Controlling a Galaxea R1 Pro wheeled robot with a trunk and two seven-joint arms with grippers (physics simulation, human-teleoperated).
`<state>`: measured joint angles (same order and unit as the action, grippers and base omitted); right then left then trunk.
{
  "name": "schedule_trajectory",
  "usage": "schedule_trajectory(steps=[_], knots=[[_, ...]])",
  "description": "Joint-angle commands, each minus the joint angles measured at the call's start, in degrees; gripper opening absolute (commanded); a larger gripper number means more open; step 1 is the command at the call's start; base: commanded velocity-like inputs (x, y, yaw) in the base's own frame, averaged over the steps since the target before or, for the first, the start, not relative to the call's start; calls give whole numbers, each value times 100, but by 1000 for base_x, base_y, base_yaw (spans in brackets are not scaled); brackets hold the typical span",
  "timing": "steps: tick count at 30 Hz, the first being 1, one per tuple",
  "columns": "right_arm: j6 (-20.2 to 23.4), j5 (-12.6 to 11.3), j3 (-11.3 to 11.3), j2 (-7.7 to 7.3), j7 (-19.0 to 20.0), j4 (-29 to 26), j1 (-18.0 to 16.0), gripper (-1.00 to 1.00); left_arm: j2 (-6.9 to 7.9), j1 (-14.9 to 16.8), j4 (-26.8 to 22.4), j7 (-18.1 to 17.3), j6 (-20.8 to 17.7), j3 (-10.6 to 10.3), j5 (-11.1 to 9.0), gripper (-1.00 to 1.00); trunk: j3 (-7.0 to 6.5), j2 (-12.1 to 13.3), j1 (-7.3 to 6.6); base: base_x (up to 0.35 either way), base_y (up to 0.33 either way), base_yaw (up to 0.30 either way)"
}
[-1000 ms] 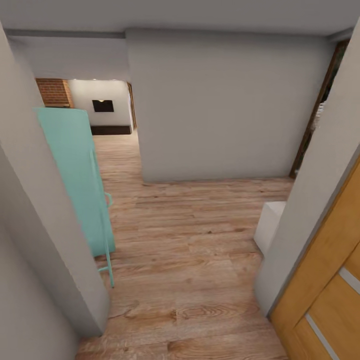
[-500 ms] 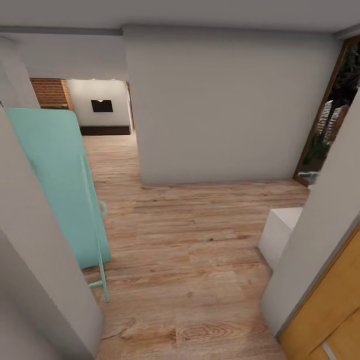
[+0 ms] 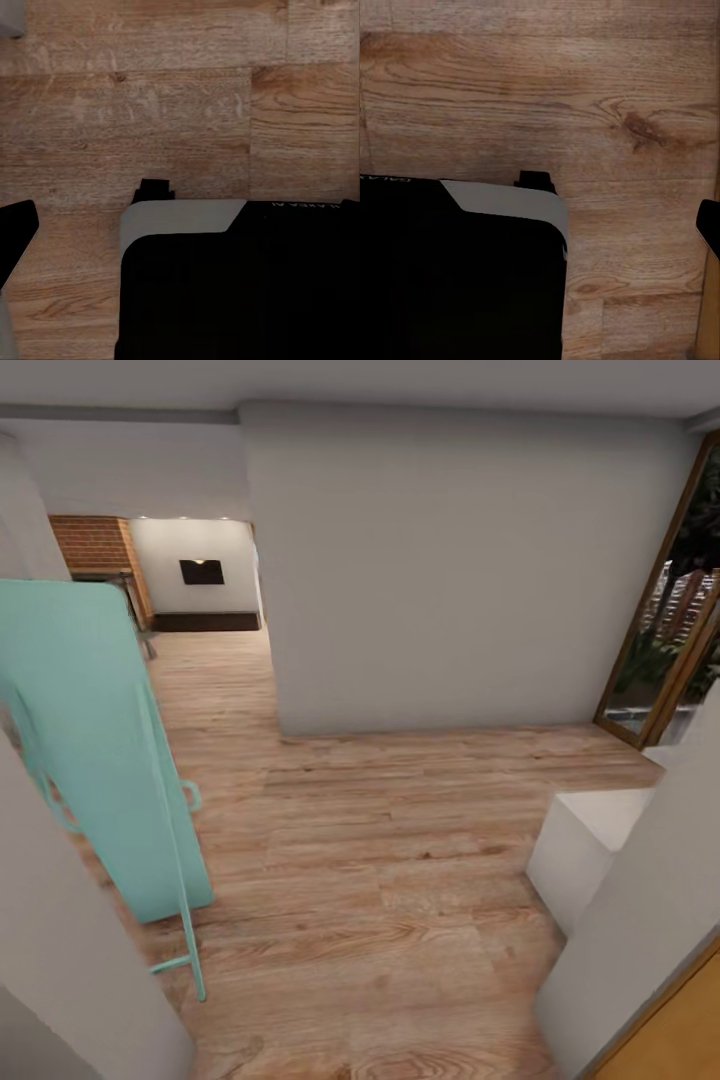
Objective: Move the two storage containers from the living room to the garage. In the garage, place one container on the floor and stack the other container on top of it (either order is fine).
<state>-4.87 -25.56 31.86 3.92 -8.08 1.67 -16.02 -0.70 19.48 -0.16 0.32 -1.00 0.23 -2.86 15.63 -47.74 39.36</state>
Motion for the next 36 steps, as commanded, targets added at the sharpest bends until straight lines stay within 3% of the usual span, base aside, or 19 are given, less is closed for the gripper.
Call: schedule_trajectory(steps=[1,36], knots=[[-32,-54,48,4,-3,18,-7,100,-1,3,-2,3,-11,1,-30,100,7,-4,4,323,0,0],[-31,-59,48,12,-6,18,-7,100,-1,-8,-2,3,-5,0,-30,100,7,-4,4,323,0,10]])
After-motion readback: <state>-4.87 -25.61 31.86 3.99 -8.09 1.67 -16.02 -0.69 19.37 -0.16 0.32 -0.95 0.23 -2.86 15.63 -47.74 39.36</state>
